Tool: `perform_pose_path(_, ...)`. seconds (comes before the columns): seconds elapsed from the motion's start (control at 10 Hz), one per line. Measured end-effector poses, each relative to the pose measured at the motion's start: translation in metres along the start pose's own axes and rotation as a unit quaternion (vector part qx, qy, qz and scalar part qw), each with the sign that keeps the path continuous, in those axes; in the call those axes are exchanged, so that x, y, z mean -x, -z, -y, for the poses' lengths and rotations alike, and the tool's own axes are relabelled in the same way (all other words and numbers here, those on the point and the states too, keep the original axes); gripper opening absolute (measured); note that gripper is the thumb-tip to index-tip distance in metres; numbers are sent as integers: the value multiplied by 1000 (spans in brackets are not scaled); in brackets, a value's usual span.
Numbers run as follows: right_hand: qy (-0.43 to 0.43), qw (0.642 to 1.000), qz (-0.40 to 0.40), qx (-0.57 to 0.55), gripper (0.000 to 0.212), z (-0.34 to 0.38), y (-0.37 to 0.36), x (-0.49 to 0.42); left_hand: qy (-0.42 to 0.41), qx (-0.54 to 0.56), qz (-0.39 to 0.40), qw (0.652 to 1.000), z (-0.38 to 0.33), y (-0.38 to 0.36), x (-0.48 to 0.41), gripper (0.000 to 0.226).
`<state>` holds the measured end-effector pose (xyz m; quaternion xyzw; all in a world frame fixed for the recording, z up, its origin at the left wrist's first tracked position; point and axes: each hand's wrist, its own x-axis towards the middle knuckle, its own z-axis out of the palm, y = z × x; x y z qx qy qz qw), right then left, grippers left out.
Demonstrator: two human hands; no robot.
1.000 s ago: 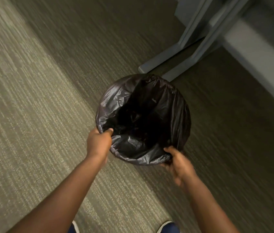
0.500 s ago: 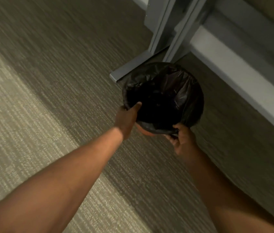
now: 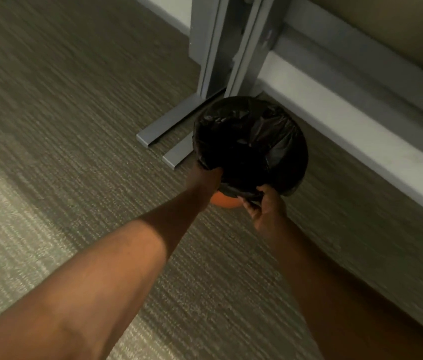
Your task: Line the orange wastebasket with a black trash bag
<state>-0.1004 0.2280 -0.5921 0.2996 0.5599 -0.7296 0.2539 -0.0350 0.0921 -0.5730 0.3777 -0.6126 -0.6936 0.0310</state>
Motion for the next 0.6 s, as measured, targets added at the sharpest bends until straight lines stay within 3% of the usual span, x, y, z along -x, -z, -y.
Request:
perform_pose_path(0.1, 1, 1000, 6, -2, 46, 5, -1, -11, -17, -4, 0, 1000, -1, -5, -11, 37)
perform_pose_path(0.3, -17, 996, 18, 81, 49, 14, -1, -21, -11, -29, -5, 1000, -6, -14, -21, 52)
perform_pose_path(0.4, -23, 991, 21, 129, 65, 22, 2, -15, -19, -23, -1, 1000, -12, -15, -16, 56)
perform_pose_path(0.5, -16, 985, 20, 168, 97, 23, 6, 4, -43, 9, 7, 999, -14, -10, -3, 70)
perform_pose_path(0.6, -9, 978, -23, 207, 114, 16, 17, 27, 26, -21, -34, 999, -12, -1, 18, 97)
